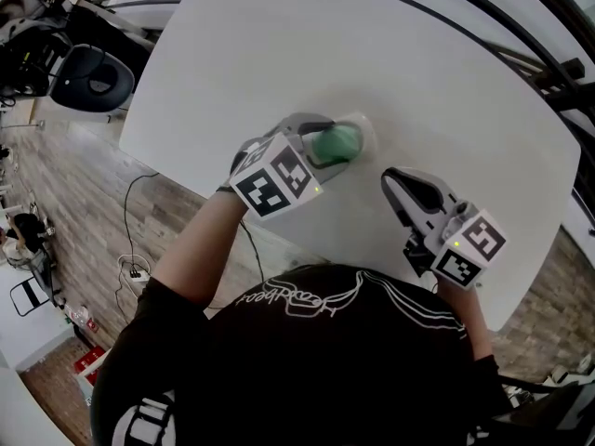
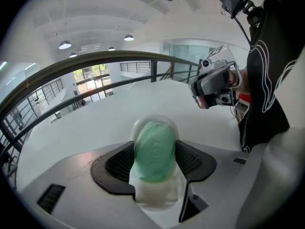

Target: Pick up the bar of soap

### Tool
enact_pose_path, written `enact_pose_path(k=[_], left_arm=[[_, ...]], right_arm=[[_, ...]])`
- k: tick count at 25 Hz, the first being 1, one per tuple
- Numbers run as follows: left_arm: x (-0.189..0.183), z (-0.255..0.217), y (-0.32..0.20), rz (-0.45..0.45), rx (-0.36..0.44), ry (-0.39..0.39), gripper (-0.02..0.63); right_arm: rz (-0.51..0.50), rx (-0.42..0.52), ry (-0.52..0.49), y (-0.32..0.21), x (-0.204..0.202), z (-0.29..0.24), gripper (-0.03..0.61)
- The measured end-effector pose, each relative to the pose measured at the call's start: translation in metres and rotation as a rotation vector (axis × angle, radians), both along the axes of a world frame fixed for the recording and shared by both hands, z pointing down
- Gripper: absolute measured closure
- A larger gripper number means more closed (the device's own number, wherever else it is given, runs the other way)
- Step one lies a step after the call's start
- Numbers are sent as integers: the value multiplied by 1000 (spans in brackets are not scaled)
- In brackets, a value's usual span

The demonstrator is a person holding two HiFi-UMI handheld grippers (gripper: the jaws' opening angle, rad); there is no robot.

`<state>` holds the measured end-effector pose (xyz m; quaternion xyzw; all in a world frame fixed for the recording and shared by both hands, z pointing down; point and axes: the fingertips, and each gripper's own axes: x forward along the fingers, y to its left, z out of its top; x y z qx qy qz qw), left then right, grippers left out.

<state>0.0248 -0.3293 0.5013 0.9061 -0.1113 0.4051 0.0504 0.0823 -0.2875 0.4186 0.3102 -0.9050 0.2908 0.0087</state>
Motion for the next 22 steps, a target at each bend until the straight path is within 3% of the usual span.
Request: enact_pose_path(k=[5,12,22], left_arm=[[1,2,1,26,-36,-10,348],[6,5,1,79,-24,-42,348],[5,0,2,33,-10,-16,348]], right_arm=[[0,-9,1,0,1,5,548],[5,-25,-3,-2,7,12,548],[5,-31,-11,-3,6,10,548]])
